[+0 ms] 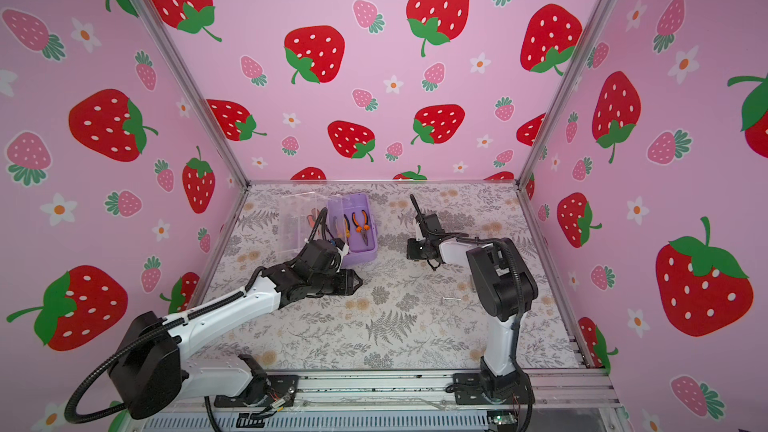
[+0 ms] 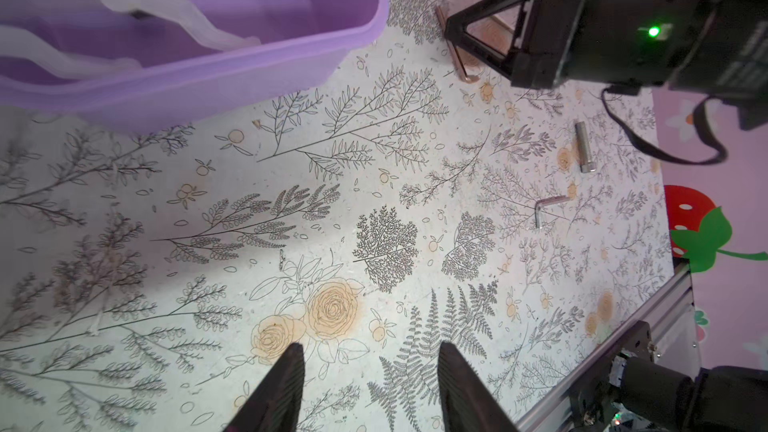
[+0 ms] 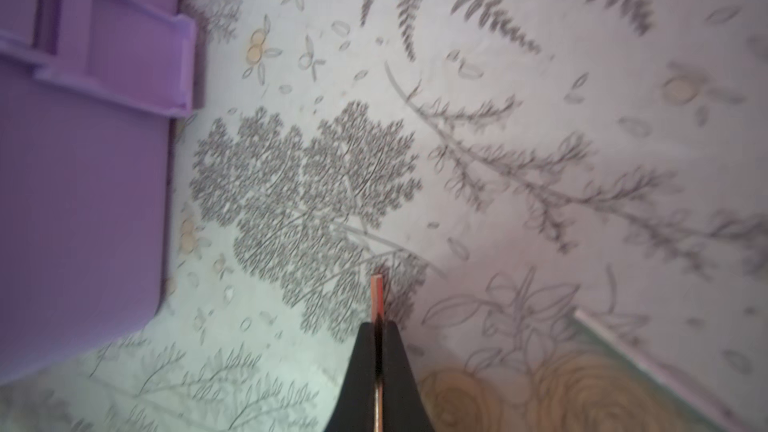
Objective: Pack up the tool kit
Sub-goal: 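Lift the hex key toward the left gripper while the left moves to meet it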
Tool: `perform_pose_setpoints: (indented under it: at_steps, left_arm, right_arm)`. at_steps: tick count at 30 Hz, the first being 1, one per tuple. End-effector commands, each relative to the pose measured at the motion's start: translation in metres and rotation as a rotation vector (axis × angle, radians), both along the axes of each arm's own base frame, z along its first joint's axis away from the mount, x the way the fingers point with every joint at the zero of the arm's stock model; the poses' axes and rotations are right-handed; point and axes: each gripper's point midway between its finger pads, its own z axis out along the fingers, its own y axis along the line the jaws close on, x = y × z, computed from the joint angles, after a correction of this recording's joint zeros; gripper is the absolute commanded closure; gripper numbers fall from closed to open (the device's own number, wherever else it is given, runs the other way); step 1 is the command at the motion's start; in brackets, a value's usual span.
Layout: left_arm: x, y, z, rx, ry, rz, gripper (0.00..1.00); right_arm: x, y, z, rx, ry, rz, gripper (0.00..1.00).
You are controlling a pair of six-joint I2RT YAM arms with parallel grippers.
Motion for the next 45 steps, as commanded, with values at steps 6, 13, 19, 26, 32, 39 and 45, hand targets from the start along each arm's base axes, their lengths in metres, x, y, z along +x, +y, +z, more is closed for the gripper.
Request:
perform_pose_setpoints:
  at_steps: [6,13,19,26,32,39,45]
  left_arm:
    - [0.001,-0.054,-0.012,-0.07,0.012,-0.103,0.33]
    - [0.003,-0.103,-0.02,-0.131,0.015,-0.174,0.25]
    - [0.011,-0.121,-0.042,-0.154,0.039,-0.148,0.22]
    - [0.028,-0.107,-0.072,-0.06,0.046,-0.034,0.27]
    - [0.039,-0.095,-0.071,-0.089,0.061,0.027,0.3]
    - [0.056,-0.089,-0.055,-0.006,0.008,0.017,0.33]
    - [0.063,-0.09,-0.063,0.095,-0.002,-0.02,0.39]
  right_arm:
    - [-0.047,0.028,0.021,0.239,0.103,0.084,1.0]
    - [-0.06,0.035,0.026,0.31,0.13,0.094,1.0]
    - [-0.062,0.041,0.023,0.366,0.163,0.09,1.0]
    - [-0.065,0.046,0.018,0.4,0.193,0.095,1.0]
    - [-0.062,0.042,0.026,0.368,0.16,0.103,1.0]
    - [-0.047,0.026,0.036,0.234,0.079,0.079,0.98]
    - [-0.043,0.004,0.041,0.141,0.023,0.024,0.9]
